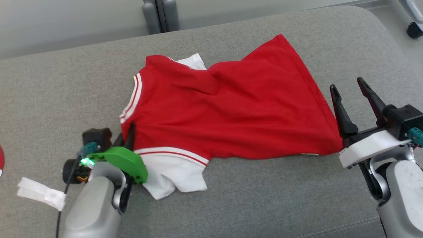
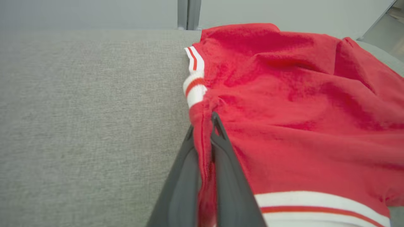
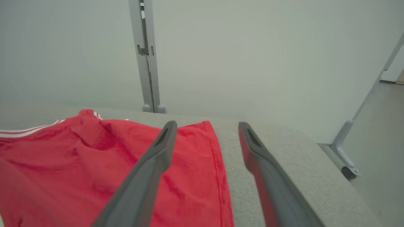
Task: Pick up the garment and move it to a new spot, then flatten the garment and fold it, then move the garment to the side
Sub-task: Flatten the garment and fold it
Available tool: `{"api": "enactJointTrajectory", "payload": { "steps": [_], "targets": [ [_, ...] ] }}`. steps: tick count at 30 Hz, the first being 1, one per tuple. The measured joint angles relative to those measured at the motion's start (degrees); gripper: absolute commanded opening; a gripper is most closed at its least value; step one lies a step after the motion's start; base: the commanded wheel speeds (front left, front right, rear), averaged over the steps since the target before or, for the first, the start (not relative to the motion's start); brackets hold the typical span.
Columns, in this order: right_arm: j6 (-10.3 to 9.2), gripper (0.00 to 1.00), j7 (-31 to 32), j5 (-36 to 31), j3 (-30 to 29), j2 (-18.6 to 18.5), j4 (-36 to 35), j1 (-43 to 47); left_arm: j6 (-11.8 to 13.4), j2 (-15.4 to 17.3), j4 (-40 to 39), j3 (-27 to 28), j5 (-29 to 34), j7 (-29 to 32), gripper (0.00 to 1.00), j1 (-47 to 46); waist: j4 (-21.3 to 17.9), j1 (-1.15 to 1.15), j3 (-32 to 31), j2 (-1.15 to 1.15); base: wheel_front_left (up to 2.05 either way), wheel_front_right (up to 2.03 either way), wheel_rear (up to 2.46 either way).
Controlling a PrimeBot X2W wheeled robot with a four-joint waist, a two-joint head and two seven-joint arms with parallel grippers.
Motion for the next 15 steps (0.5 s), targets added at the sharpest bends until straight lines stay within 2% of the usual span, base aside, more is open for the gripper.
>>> {"api": "enactJointTrajectory", "payload": {
  "steps": [8,15],
  "targets": [
    [0.00,1.00,-1.1,-1.1,-5.4,0.2,0.3,0.8,1.4,6.4,2.6,3.7,-0.4,-2.3,0.00,-6.6,-0.1,0.00,2.1,0.00,0.00,0.00,0.00],
    [0.00,1.00,-1.9,-2.3,-7.4,0.4,2.5,0.4,1.7,9.2,5.9,4.9,-0.8,-3.1,0.00,-8.1,0.1,0.00,3.7,0.00,0.00,0.00,0.00]
  ]
}}
